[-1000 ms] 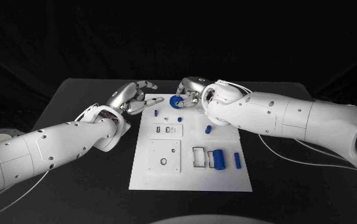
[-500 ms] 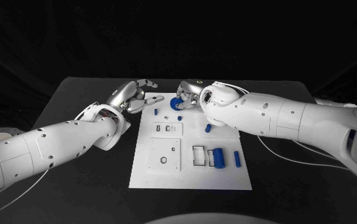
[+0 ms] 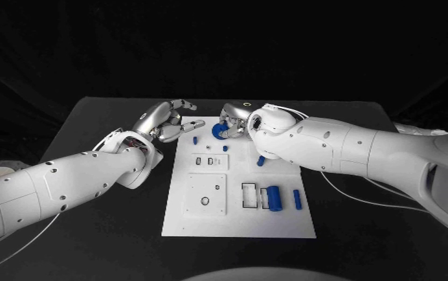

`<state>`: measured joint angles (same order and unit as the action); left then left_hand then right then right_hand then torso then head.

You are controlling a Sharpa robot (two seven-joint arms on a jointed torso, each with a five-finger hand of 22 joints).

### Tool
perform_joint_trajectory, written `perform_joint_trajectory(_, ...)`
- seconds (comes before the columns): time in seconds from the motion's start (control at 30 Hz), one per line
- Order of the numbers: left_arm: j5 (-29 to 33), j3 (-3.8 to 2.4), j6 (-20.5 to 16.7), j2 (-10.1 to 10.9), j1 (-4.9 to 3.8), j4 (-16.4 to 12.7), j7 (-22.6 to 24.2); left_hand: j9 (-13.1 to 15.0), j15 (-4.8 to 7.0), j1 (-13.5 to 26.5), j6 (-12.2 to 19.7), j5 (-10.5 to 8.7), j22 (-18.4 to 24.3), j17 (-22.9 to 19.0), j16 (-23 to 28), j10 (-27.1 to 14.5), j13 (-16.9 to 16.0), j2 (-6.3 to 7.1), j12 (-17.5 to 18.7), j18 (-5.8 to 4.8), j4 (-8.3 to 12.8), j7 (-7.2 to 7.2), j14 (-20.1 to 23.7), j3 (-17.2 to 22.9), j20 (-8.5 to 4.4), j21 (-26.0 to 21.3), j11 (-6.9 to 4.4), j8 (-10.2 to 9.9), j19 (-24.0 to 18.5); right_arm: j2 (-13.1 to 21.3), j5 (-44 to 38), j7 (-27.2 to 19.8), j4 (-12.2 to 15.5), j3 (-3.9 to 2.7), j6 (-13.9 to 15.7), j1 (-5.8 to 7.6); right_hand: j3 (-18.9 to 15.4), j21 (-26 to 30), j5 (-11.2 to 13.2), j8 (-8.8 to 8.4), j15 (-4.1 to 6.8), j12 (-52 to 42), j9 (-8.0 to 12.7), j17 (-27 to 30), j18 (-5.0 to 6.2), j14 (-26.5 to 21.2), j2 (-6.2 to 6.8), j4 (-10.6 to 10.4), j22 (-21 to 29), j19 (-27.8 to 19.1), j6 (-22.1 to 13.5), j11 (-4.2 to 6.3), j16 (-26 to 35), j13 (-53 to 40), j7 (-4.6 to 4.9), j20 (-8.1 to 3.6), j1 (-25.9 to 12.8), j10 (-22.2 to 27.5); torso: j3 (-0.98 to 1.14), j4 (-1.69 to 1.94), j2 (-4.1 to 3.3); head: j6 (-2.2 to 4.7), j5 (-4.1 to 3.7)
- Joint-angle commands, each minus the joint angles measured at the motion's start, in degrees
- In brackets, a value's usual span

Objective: Assemble the parts on the task board

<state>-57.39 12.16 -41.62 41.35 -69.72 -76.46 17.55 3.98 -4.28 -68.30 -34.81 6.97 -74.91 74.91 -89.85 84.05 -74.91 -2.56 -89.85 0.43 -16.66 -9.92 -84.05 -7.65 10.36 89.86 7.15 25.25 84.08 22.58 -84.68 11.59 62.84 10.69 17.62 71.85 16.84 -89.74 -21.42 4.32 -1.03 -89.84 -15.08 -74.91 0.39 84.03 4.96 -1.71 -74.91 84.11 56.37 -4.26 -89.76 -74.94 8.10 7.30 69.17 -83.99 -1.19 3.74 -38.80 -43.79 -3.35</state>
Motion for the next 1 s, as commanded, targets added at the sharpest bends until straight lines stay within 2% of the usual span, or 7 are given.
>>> perform_joint_trajectory(0.03,-0.31,-0.06,-0.44,-0.04,-0.10,-0.16,0.20,0.01,-0.34,-0.01,-0.36,-0.02,-15.09,15.09,-0.15,5.95,-15.09,-0.67,-0.15,-0.43,0.03,-1.18,-5.95,-0.28,0.48,0.14,0.27,-0.31,5.92,-0.17,-1.26,0.22,-0.16,0.02,-0.95,-0.12,0.20,-0.26,0.41,-0.29,-0.58,-0.16,0.10,-15.09,-0.39,5.97,-0.01,0.21,-15.09,5.89,-0.39,-0.50,-0.24,-15.06,-0.01,0.52,-0.47,-6.01,-0.02,-0.02,-0.01,-0.05,0.04)
perform_joint_trajectory(0.2,-0.31,-0.06,-0.44,-0.03,-0.10,-0.15,0.16,0.01,-0.34,-0.01,-0.36,-0.02,-15.09,15.09,-0.15,5.95,-15.09,-0.67,-0.15,-0.43,0.03,-1.18,-5.95,-0.28,0.48,0.14,0.27,-0.31,5.92,-0.21,-1.27,0.47,-0.19,0.02,-1.31,-0.18,0.13,-0.26,1.48,-0.76,-0.66,-0.16,0.49,-15.09,-0.39,5.97,-0.04,0.31,-15.09,5.89,-1.75,-0.58,-0.24,-15.06,0.05,0.67,-0.62,-6.01,0.00,-0.05,-0.03,-0.05,0.08)
perform_joint_trajectory(0.43,-0.32,-0.06,-0.44,-0.03,-0.10,-0.13,0.13,0.01,-0.34,-0.01,-0.36,-0.02,-15.09,15.09,-0.15,5.95,-15.09,-0.67,-0.15,-0.43,0.03,-1.18,-5.95,-0.28,0.48,0.14,0.27,-0.31,5.92,-0.03,-1.27,1.08,-0.03,0.03,-2.14,-0.22,-0.75,-0.26,3.24,-0.86,-0.54,-0.16,2.71,-15.09,-0.39,5.97,0.17,0.81,-15.09,5.89,-10.92,-0.15,-0.24,-15.06,0.00,0.70,-0.96,-6.01,0.03,-0.02,-0.04,0.05,0.09)
perform_joint_trajectory(0.67,-0.32,-0.05,-0.35,-0.13,-0.10,-0.01,0.19,0.01,-0.34,-0.01,-0.36,-0.02,-15.09,15.09,-0.15,5.95,-15.09,-0.67,-0.15,-0.43,0.03,-1.18,-5.95,-0.28,0.48,0.14,0.27,-0.31,5.92,0.81,-0.87,0.59,1.06,0.03,-0.13,-0.32,-2.18,-0.26,3.93,-0.80,0.27,-0.16,4.10,-15.09,-0.39,5.97,0.22,0.99,-15.09,5.89,-18.11,1.04,-0.24,-15.06,-1.54,0.01,-1.75,-6.01,0.05,-0.05,-0.06,0.11,0.15)
perform_joint_trajectory(0.83,-0.32,-0.05,-0.23,-0.22,-0.08,0.18,0.25,0.01,-0.34,-0.01,-0.36,-0.02,-15.09,15.09,-0.15,5.95,-15.09,-0.67,-0.15,-0.43,0.03,-1.18,-5.95,-0.28,0.48,0.14,0.27,-0.31,5.92,1.79,1.68,-1.24,2.11,0.03,3.42,-0.39,-2.46,-0.26,3.92,-0.20,0.47,-0.16,3.86,-15.09,-0.39,5.97,0.02,0.94,-15.09,5.89,-17.53,1.37,-0.24,-15.06,-1.74,-0.20,-1.93,-6.01,0.04,-0.18,0.00,0.04,0.16)
perform_joint_trajectory(0.93,-0.33,-0.04,-0.22,-0.25,-0.08,0.25,0.28,0.01,-0.34,-0.04,-0.40,-0.02,-15.09,15.09,-0.15,5.95,-15.09,-0.70,-0.15,-0.43,0.02,-1.18,-5.95,-0.30,0.49,0.14,0.27,-0.34,5.92,2.65,4.20,-2.62,3.02,0.03,5.82,-0.41,-2.61,-0.26,3.73,0.74,0.60,-0.16,3.35,-15.09,-0.39,5.97,-0.31,0.91,-15.09,5.89,-15.56,1.48,-0.24,-15.06,-1.56,-0.37,-1.98,-6.01,0.04,-0.10,0.03,0.07,0.02)
perform_joint_trajectory(1.0,-0.33,-0.04,-0.25,-0.22,-0.08,0.24,0.32,0.00,-0.34,-0.12,-0.50,-0.01,-15.09,15.09,-0.15,5.95,-15.09,-0.78,-0.15,-0.43,0.02,-1.17,-5.95,-0.34,0.51,0.14,0.27,-0.42,5.92,3.80,6.94,-3.97,4.32,0.03,8.31,-0.39,-2.67,-0.26,3.22,2.17,0.59,-0.16,2.67,-15.09,-0.39,5.97,-0.80,0.66,-15.09,5.89,-12.49,1.41,-0.24,-15.06,-1.26,-0.43,-2.22,-6.01,0.03,0.00,-0.01,0.19,0.00)
